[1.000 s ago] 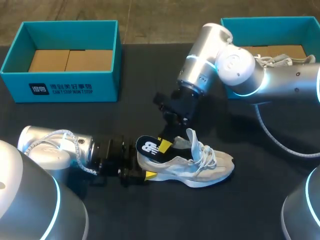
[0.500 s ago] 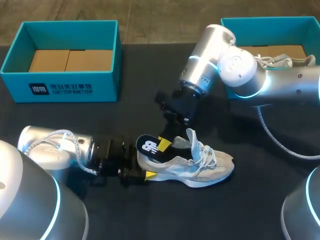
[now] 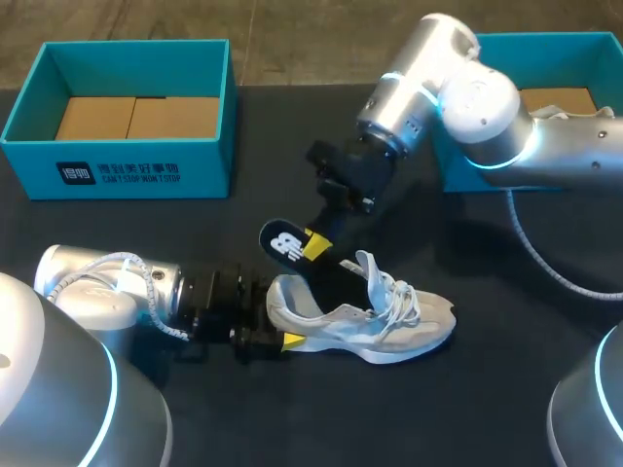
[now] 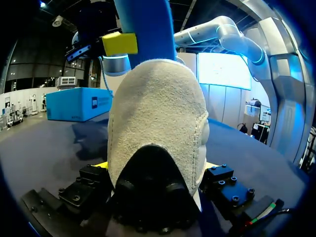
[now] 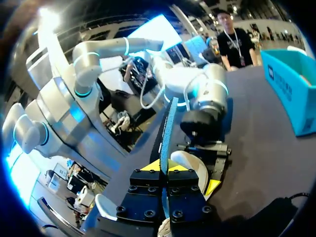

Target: Take the shoe out of the shoebox, open the shoe tongue, remove and reinsert the insole, then place the shoe into the shoebox

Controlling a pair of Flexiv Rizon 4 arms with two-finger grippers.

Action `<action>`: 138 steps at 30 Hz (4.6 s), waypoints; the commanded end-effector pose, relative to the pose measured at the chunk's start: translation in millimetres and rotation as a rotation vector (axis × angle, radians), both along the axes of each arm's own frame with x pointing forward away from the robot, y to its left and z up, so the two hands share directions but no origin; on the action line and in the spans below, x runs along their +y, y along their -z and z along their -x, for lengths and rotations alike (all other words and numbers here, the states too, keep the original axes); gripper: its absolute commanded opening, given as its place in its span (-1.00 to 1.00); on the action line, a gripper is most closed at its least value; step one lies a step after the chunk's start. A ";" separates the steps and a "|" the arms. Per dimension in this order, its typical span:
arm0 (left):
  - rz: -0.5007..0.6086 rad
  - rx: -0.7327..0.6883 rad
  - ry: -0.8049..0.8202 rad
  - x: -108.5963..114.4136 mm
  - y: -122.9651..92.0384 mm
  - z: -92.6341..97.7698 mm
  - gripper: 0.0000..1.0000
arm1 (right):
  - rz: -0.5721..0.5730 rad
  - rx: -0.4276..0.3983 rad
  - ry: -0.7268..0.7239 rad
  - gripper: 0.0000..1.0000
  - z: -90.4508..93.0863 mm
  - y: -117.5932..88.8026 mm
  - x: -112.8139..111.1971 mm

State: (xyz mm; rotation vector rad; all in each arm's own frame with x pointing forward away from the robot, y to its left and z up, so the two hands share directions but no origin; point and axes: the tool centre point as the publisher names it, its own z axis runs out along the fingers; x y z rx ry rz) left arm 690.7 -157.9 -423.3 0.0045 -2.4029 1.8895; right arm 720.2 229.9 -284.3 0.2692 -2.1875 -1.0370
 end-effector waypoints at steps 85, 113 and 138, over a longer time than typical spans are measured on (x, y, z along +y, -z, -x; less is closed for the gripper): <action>-0.004 0.001 0.000 -0.4 3.5 -0.2 -1.00 | -0.396 0.056 0.619 -1.00 -19.7 -254.3 -83.1; -0.004 0.001 0.000 -0.4 3.5 -0.2 -1.00 | -0.411 0.006 0.787 -1.00 8.4 -275.6 -125.4; -0.004 0.001 0.000 -0.4 3.5 -0.2 -1.00 | -0.434 0.117 0.951 -1.00 41.9 -264.5 -154.0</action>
